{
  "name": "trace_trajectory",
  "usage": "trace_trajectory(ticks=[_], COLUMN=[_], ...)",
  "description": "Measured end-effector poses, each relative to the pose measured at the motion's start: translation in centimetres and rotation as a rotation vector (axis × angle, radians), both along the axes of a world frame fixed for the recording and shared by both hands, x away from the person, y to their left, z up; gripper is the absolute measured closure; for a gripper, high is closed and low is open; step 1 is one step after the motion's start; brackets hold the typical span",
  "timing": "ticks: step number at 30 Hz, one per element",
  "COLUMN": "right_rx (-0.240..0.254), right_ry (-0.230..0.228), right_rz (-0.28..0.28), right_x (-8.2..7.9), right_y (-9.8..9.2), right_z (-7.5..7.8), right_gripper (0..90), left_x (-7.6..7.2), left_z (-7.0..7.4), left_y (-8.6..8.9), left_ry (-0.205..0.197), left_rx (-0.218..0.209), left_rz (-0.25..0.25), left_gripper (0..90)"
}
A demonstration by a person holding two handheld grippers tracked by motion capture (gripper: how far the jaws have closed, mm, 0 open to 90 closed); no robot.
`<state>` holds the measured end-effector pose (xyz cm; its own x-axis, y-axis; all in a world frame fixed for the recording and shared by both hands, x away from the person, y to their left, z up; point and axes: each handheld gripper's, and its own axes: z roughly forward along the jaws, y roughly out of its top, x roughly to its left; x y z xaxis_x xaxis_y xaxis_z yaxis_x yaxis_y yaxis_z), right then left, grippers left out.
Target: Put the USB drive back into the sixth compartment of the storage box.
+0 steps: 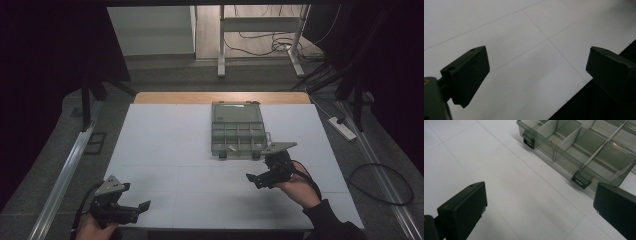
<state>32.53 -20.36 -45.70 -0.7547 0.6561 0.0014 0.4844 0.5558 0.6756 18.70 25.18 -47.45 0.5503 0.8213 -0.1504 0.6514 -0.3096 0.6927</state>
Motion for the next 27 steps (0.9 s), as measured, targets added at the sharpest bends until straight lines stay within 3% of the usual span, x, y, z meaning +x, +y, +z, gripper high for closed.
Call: trace_trajectory(ticks=[27], right_rx=[-0.025], right_ry=[0.018], right_rz=[-0.030], right_x=[-2.1], right_y=[-2.5], right_z=[-0.5], right_gripper=[0.0], left_x=[0.0], left_z=[0.0], left_y=[0.0], left_ry=[-0.001], left_rx=[-0.004], left_rz=[-0.001], left_gripper=[4.8])
